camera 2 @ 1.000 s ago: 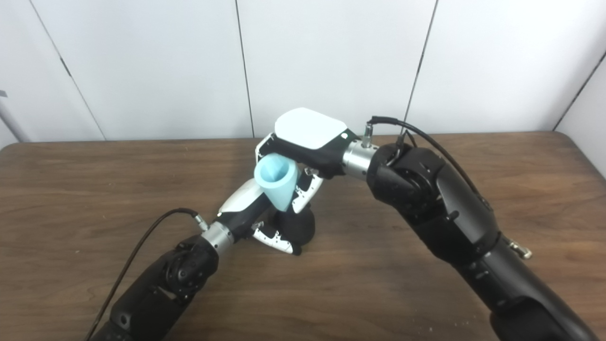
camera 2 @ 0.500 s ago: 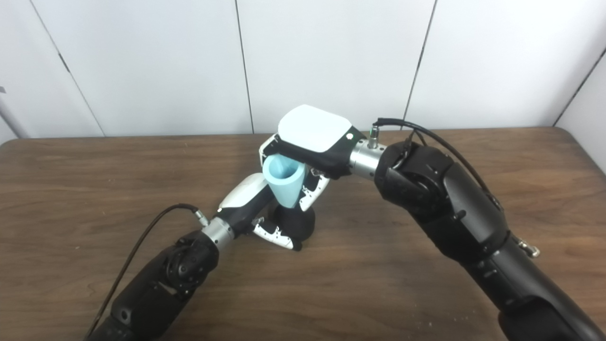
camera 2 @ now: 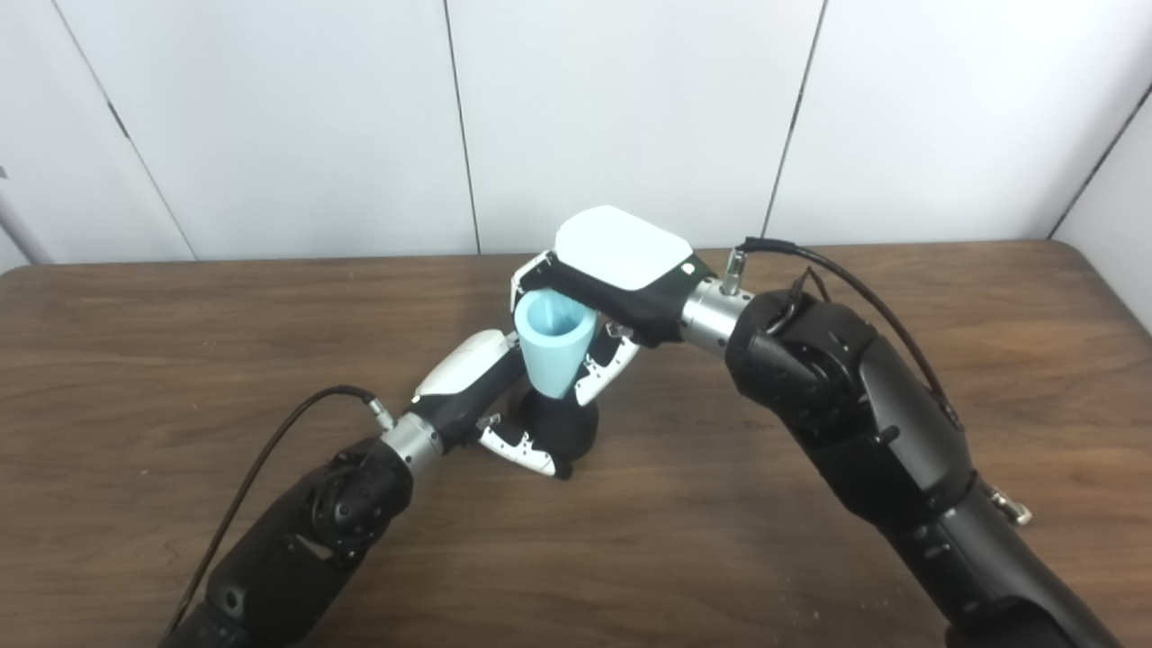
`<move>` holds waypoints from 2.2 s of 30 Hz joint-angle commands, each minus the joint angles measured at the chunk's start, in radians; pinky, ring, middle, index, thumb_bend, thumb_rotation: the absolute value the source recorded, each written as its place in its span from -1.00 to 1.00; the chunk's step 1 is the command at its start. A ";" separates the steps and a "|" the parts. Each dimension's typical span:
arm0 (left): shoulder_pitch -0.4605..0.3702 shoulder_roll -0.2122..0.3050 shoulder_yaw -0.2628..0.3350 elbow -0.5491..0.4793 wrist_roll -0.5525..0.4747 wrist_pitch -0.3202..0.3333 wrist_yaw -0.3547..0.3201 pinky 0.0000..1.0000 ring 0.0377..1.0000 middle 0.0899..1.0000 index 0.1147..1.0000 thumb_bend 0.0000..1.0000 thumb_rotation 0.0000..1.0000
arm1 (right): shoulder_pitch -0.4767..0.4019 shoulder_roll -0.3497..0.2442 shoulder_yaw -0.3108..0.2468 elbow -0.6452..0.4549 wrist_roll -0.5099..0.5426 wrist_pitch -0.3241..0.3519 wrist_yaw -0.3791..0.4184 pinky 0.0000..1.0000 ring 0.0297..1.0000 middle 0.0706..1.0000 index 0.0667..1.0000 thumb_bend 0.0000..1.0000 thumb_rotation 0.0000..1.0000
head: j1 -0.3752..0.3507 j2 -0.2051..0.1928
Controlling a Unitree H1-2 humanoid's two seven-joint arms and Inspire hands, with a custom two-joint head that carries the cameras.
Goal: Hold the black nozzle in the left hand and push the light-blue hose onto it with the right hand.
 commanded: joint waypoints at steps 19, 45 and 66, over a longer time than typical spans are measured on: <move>0.061 -0.002 -0.048 0.035 0.018 0.075 -0.116 1.00 0.24 -0.13 -0.16 0.05 -1.00 | 0.036 0.038 0.045 0.082 -0.057 0.071 0.017 -0.30 -0.23 -0.13 -0.01 0.02 -1.00 | 0.014 0.014; 0.038 -0.018 -0.039 0.095 0.007 0.048 -0.100 1.00 0.24 -0.11 -0.17 0.05 -1.00 | -0.015 0.012 -0.066 -0.018 -0.014 0.103 -0.013 0.48 0.86 0.99 0.83 0.86 -0.26 | -0.003 -0.017; 0.042 -0.021 -0.035 0.114 0.003 0.020 -0.083 1.00 0.21 -0.11 -0.17 0.05 -1.00 | -0.020 -0.024 -0.197 -0.056 0.137 -0.003 -0.045 0.84 1.00 1.00 1.00 1.00 0.02 | 0.001 -0.026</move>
